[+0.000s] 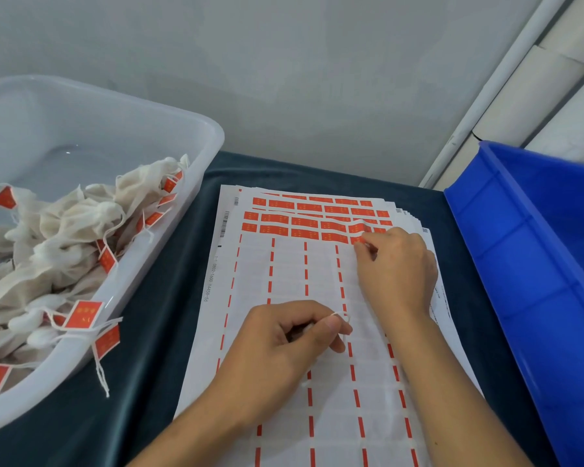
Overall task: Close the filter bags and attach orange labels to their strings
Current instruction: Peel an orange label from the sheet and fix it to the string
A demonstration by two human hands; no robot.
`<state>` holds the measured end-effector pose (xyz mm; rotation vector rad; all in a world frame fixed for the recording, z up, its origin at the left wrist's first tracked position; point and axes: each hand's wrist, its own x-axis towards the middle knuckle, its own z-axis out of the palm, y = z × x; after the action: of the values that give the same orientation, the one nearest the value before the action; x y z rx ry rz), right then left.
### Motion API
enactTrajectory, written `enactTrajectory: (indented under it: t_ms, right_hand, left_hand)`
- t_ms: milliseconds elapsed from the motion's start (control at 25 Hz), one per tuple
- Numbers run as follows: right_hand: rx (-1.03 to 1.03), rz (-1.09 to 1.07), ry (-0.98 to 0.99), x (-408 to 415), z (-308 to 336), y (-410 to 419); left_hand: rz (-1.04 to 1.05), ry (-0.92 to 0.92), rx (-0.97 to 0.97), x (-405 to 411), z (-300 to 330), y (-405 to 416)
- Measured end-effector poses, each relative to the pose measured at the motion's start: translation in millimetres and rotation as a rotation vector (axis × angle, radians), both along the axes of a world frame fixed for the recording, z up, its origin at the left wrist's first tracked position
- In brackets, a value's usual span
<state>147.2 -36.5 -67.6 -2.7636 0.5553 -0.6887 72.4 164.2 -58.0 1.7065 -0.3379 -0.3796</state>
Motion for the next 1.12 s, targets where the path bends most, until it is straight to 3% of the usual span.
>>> enactTrajectory:
  t_ms: [480,720,1120]
  right_hand:
    - [0.075,0.016,-0.008,1.1,-6.3,-2.3]
    - [0.439,0.017,-0.013,5.0,-0.5,-13.8]
    - [0.282,-0.057,-0.072,4.9,-8.0,1.1]
  left_hand:
    - [-0.005,-0.019,-0.021,-0.2,1.8,-0.4]
    - [-0.008,-0.017,-0.020,-0.7,2.6,-0.4]
    - [-0.004,-0.025,-0.014,-0.1,0.7,-0.9]
